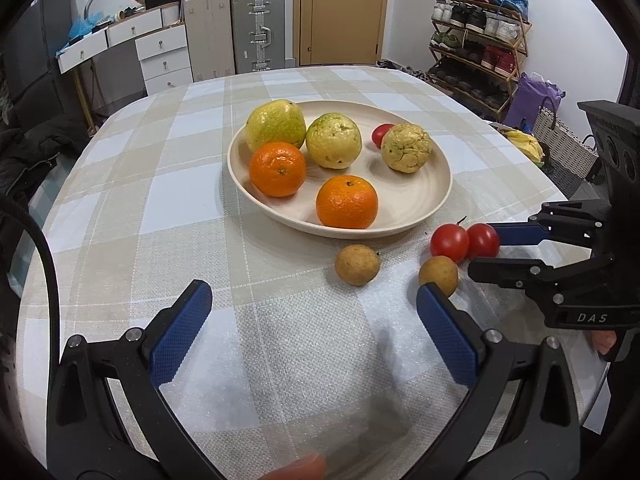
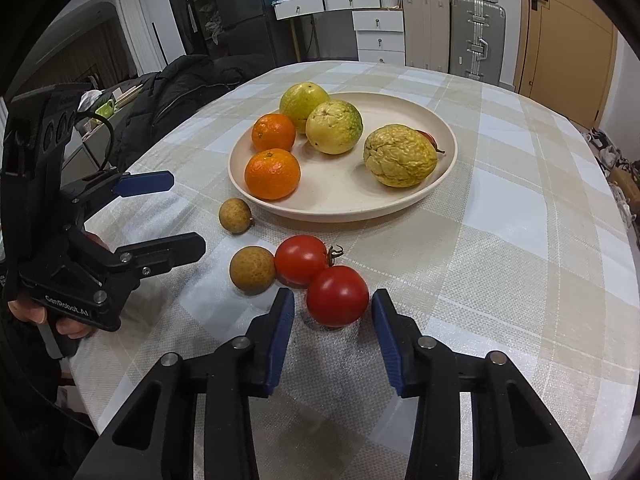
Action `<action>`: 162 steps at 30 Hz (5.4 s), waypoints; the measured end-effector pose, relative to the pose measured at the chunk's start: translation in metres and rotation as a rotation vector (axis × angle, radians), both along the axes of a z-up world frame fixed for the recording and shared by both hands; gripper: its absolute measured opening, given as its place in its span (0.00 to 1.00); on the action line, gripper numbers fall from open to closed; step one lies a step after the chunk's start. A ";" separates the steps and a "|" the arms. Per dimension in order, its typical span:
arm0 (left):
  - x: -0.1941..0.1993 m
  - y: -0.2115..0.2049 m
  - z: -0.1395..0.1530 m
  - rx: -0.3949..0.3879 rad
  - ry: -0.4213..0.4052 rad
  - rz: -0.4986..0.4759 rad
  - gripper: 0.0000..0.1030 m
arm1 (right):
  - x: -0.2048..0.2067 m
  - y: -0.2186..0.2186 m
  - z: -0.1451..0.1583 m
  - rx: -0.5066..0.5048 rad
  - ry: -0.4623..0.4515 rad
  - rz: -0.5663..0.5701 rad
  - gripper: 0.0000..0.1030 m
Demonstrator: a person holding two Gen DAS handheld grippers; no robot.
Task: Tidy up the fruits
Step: 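Close the right gripper on the tomato and lift it while the left gripper approaches the brown fruit, then grasp and lift the small brown fruit with the left gripper while the right gripper holds the tomato, then carry the tomato with the right gripper while the left gripper carries the brown fruit over the plate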
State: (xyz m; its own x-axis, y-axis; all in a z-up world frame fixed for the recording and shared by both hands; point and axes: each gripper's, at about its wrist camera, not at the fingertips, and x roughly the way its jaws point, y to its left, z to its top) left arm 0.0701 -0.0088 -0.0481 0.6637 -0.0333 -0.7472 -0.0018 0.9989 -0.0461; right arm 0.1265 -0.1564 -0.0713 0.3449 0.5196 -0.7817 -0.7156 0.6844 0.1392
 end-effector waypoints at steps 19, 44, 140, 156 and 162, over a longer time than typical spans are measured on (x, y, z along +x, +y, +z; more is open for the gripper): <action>-0.004 -0.016 0.000 0.008 0.006 -0.065 0.99 | -0.004 -0.006 0.015 0.032 -0.053 0.011 0.30; 0.002 -0.049 -0.009 -0.097 0.070 -0.220 0.48 | -0.003 -0.012 0.023 0.060 -0.069 -0.002 0.30; 0.041 0.034 0.016 -0.057 -0.086 0.025 0.22 | 0.022 0.004 0.037 0.142 -0.135 -0.097 0.30; 0.057 0.030 0.011 -0.021 -0.065 0.026 0.22 | 0.055 0.020 0.026 0.103 -0.072 -0.109 0.30; 0.061 0.031 0.011 -0.022 -0.065 0.025 0.22 | 0.064 0.019 0.024 0.094 -0.072 -0.122 0.30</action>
State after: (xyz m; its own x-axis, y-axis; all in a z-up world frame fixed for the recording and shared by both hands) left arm 0.1314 0.0219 -0.0368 0.7118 -0.0320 -0.7016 -0.0235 0.9973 -0.0693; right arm 0.1909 -0.1372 -0.0469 0.4636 0.5398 -0.7026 -0.6383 0.7535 0.1577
